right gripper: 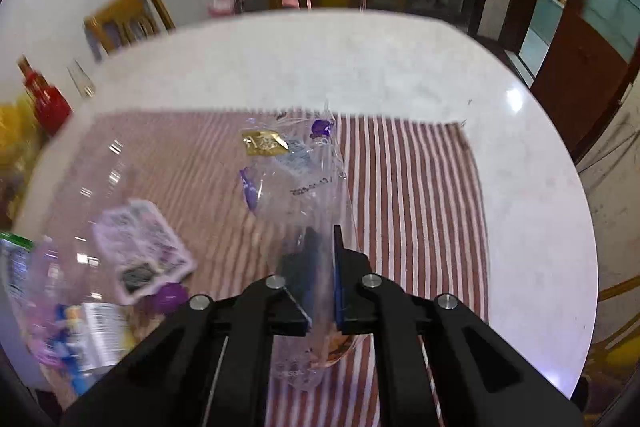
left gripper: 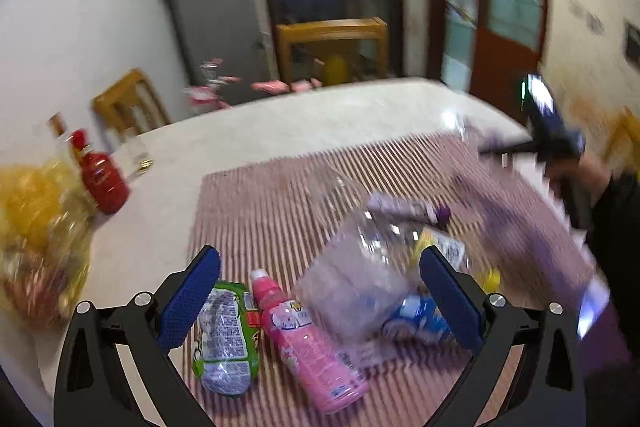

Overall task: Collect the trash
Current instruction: 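Grasp the clear snack bag with the right gripper while the left gripper grasps a clear plastic bottle, then carry both held clear bags to the black bin and open both grippers over it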

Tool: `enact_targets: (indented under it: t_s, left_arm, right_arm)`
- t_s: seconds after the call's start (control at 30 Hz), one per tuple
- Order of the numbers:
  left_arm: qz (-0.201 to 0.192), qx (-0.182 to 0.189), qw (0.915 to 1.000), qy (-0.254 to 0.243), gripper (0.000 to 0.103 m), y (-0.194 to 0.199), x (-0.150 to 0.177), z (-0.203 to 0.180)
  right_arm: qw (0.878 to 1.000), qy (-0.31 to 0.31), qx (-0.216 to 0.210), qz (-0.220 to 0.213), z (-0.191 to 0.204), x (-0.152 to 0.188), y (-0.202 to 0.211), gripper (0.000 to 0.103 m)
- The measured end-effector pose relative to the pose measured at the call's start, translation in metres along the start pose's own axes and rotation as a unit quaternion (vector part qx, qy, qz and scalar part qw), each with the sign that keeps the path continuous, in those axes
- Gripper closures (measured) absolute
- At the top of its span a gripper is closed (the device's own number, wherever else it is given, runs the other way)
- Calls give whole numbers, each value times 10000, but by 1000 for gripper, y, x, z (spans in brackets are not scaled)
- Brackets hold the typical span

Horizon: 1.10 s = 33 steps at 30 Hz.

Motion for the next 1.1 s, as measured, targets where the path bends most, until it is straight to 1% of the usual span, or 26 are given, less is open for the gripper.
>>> enact_targets:
  t_s: [0.03,0.1,0.17,0.2,0.23,0.3,0.33,0.43,0.5,0.53,0.57,0.6,0.63,0.67,0.73,0.77,0.8,1.0,1.1]
  left_arm:
    - [72,4,9998,-189,6,-5,-1,-1]
    - [271,106,9978,-602,6,-20,-6,-8]
    - [603,374,9932,-920,6,-43,-13,-16]
    - [876,503,9895,-1031,6,-60,-15,-21]
    - [1076,539,9869,-1072,6,-71,-15,-25]
    - [1454,537,9821,-1070,6,-94,-16,-28]
    - [1617,521,9806,-975,6,-106,-15,-27]
    - [1847,650,9788,-599,7,-126,-15,-22]
    - [1936,800,9769,-429,26,-134,-15,-20]
    - [1973,910,9755,-340,41,-137,-15,-18]
    - [1967,998,9750,-262,48,-137,-15,-16]
    - [1965,1056,9746,-181,50,-137,-15,-14]
    - [1964,1116,9741,-121,56,-136,-15,-12]
    - [1935,1157,9742,-78,75,-135,-15,-10]
    - [1840,1282,9745,67,81,-133,-18,-4]
    - [1794,1307,9750,107,84,-130,-17,-2]
    - [1726,1270,9767,107,86,-125,-16,0]
    - [1623,1080,9808,8,88,-105,-10,3]
    - [1416,1041,9844,116,91,-91,-14,7]
  right_arm:
    - [9999,-4,-35,-139,2,5,12,95]
    - [9996,27,-96,-263,4,10,25,95]
    - [9991,88,-160,-374,8,12,38,95]
    - [9990,111,-181,-403,11,5,42,95]
    - [9986,130,-215,-466,13,7,48,95]
    - [9982,151,-246,-534,15,8,57,95]
    - [9980,153,-250,-564,14,7,58,95]
    - [9972,145,-284,-674,15,6,66,94]
    - [9966,137,-308,-746,15,4,69,94]
    - [9965,134,-310,-768,15,2,69,94]
    - [9963,131,-308,-796,15,1,72,94]
    - [9961,127,-309,-819,15,1,73,93]
    - [9958,117,-304,-851,14,1,75,93]
    - [9957,111,-302,-865,14,1,76,93]
    - [9953,79,-314,-908,13,0,78,93]
    - [9952,76,-317,-920,14,0,79,93]
    - [9952,76,-316,-923,15,0,79,93]
    - [9943,63,-384,-990,19,-2,79,93]
    - [9940,84,-405,-1010,22,-2,81,92]
Point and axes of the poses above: each gripper's, at about its wrist camera, not at the fingertips, and y roughly against the way its jaws point, z to its left, x to its underside, the point moved 5 cm from there along -y, roughly the way its jaws point, and after that the axes turned 15 degrees about z, right-handed, at the moved point
